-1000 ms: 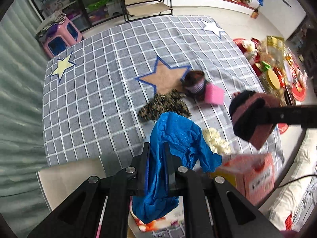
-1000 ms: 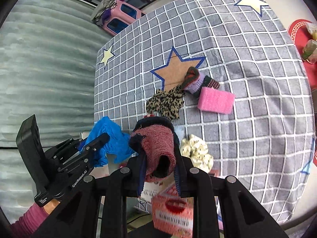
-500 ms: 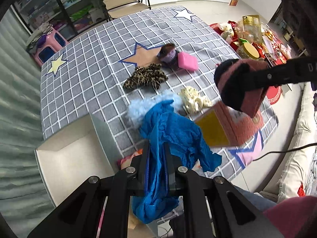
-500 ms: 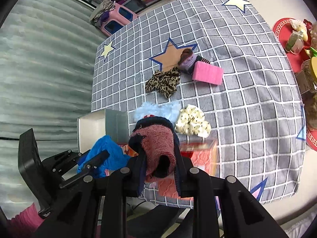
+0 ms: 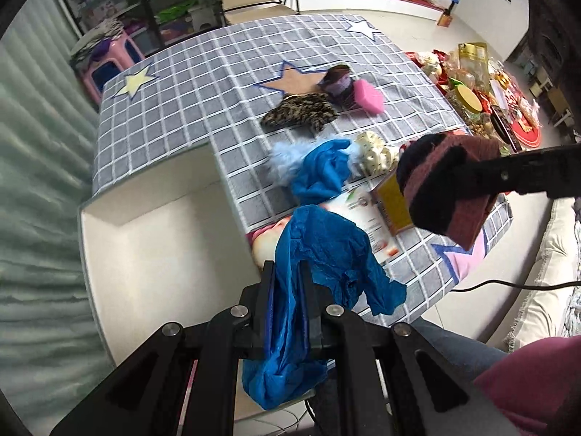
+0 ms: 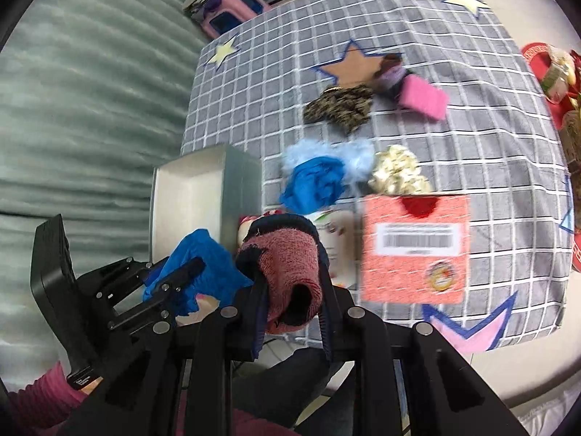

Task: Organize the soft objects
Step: 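Carry the blue glove and pink-black sock over the white box, then drop the blue glove and sock into the box by opening both grippers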

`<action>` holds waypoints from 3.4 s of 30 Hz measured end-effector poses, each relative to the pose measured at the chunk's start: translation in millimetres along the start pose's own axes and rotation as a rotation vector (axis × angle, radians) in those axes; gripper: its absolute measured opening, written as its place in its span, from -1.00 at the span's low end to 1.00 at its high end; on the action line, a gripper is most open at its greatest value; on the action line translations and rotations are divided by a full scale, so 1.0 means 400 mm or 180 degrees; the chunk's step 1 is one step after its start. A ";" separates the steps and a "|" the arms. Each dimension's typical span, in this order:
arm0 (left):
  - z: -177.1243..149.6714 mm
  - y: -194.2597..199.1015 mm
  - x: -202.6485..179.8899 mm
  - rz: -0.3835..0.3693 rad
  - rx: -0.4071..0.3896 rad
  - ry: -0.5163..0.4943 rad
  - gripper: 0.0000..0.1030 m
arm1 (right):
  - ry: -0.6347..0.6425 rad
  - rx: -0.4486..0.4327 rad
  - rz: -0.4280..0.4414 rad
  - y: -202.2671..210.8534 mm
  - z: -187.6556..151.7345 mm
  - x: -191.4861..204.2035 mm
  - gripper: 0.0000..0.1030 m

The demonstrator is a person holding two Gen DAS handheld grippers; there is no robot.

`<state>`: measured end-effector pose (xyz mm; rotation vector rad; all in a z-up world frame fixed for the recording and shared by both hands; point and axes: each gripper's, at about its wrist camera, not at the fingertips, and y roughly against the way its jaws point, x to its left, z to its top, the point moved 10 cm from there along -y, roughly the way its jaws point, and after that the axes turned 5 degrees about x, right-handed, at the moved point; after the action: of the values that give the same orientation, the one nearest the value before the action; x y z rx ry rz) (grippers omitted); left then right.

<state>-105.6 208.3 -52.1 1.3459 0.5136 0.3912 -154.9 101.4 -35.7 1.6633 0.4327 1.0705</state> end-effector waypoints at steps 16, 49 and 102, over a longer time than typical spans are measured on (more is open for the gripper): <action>-0.137 0.021 0.166 0.0098 -0.0091 0.0640 -0.76 | 0.0633 0.0315 -0.0090 -0.112 -0.043 0.218 -0.51; -0.226 0.007 0.247 0.0158 -0.0083 0.1090 -0.76 | 0.1102 0.0622 -0.0212 -0.210 -0.077 0.344 -0.51; -0.269 -0.057 0.317 0.0272 0.0190 0.1359 -0.76 | 0.1613 0.0748 -0.0514 -0.297 -0.060 0.415 -0.51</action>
<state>-61.6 361.2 -105.7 1.3483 0.8271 0.7464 -59.8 280.2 -70.2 1.5118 1.0375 1.3561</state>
